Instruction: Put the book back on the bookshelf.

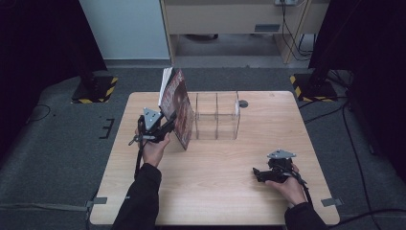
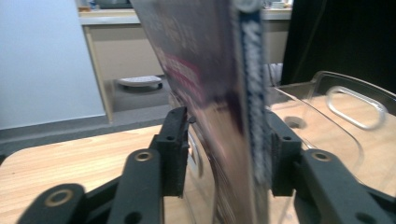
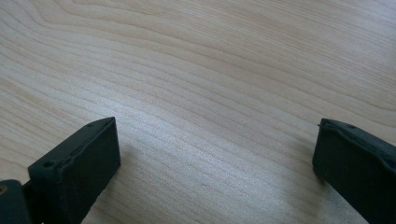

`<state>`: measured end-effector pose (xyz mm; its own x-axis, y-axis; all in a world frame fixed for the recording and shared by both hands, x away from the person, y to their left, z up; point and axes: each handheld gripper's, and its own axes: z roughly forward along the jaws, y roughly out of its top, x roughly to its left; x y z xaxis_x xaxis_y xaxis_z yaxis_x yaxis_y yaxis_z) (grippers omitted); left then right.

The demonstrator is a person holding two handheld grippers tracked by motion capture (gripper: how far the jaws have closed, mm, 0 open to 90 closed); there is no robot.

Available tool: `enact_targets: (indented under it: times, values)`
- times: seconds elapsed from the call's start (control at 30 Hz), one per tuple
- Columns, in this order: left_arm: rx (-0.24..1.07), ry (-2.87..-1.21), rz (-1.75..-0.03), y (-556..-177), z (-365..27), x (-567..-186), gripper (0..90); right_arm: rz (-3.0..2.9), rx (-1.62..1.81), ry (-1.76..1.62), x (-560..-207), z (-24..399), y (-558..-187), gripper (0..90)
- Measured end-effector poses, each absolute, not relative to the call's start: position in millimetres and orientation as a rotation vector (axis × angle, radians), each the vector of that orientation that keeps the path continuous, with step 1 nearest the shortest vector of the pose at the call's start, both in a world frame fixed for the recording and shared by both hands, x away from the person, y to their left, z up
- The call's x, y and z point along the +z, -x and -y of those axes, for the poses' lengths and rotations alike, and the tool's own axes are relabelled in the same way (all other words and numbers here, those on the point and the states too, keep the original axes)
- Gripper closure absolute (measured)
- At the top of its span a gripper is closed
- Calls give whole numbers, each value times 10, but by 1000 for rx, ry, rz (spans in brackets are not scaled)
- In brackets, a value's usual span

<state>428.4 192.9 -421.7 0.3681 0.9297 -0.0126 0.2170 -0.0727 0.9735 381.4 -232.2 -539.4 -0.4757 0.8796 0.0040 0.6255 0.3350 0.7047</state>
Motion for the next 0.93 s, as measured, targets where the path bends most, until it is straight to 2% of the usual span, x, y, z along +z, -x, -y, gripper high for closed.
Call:
enact_targets:
  times: [0.33, 0.63, 0.77, 0.93]
  values:
    - [658, -1616, -1075, -3930, -2119, -4443, 417, -2227, 922, -1332, -5394, 2320, -3812, 11]
    - [593, -1794, -1096, -3775, -2209, -4854, 274, -2220, 922, -1342, -5392, 2308, -3789, 14]
    - [538, -1893, -1132, -3749, -2309, -5042, 239, -2246, 919, -1326, -5371, 2332, -3768, 53]
    - [545, -1962, -1175, -3712, -2445, -5150, 222, -2265, 907, -1329, -5330, 2431, -3770, 81]
